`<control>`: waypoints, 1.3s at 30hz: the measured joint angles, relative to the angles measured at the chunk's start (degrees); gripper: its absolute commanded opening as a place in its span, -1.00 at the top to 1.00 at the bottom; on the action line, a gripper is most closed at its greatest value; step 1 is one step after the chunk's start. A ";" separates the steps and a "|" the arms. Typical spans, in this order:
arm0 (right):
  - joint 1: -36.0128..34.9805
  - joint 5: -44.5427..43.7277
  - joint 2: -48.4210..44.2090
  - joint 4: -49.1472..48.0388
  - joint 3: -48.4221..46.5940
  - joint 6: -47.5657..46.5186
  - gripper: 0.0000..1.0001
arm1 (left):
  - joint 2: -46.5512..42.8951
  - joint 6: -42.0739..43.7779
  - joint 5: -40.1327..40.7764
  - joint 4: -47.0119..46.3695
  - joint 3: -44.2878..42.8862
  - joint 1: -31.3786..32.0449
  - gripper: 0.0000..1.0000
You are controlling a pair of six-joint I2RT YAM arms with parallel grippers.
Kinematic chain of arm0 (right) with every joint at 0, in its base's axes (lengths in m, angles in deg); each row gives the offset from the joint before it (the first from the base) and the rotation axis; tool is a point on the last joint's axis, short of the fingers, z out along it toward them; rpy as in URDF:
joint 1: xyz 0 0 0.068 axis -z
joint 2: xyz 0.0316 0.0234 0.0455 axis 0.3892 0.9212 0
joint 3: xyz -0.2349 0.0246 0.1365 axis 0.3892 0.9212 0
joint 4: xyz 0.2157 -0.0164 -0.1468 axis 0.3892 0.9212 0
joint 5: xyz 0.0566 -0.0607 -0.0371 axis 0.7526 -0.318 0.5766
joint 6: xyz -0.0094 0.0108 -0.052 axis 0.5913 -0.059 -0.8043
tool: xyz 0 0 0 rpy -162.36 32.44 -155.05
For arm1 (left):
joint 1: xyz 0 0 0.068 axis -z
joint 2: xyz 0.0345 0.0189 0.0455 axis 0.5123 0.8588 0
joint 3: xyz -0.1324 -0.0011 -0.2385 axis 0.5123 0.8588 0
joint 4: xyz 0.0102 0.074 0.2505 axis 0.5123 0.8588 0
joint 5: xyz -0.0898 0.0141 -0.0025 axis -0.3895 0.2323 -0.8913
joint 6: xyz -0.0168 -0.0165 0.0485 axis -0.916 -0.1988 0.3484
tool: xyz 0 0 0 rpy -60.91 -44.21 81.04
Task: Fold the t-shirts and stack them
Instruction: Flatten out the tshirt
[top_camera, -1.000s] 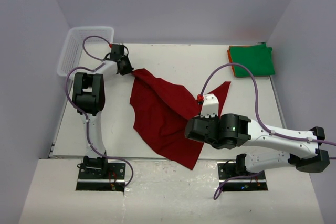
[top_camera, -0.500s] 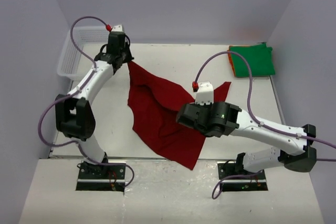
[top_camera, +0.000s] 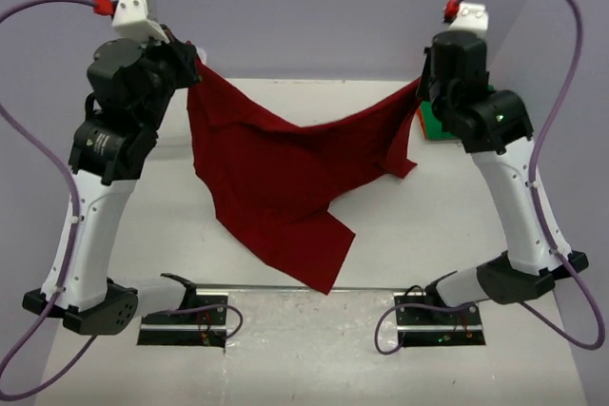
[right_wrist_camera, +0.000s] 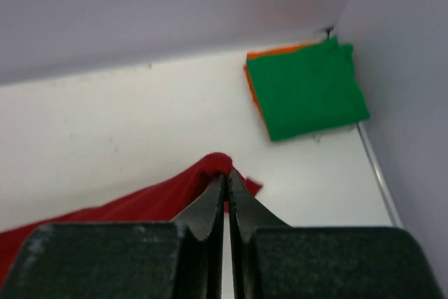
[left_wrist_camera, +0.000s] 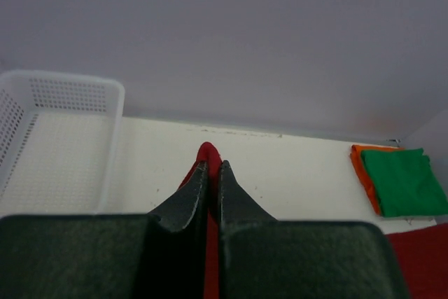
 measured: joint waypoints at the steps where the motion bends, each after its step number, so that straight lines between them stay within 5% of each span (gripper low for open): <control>1: 2.03 1.29 1.29 -0.59 -3.93 -1.84 1.00 | -1.03 0.76 0.11 1.20 -1.57 0.00 1.00; 8: 4.68 10.95 10.73 -0.02 -34.88 -10.64 1.00 | -2.89 5.99 1.46 11.37 -19.63 0.04 1.00; 13: 1.33 17.77 1.64 -1.25 -30.75 -14.21 1.00 | -4.81 8.22 1.53 13.79 -29.75 0.04 1.00; 18: -7.65 21.20 -6.86 -1.66 -32.94 -18.03 1.00 | -12.57 8.74 -0.15 12.50 -28.15 0.04 1.00; 28: -8.72 32.41 -26.05 -5.90 -28.00 -17.94 1.00 | -20.83 8.72 -5.01 3.67 -28.79 0.04 1.00; 35: -8.72 29.33 -21.55 -7.63 -20.13 -16.06 1.00 | -12.28 9.57 -4.96 0.44 -26.93 0.04 1.00; 39: -8.24 23.30 -15.15 -7.96 -12.35 -14.73 1.00 | -4.72 9.68 -4.79 -3.15 -18.51 0.04 1.00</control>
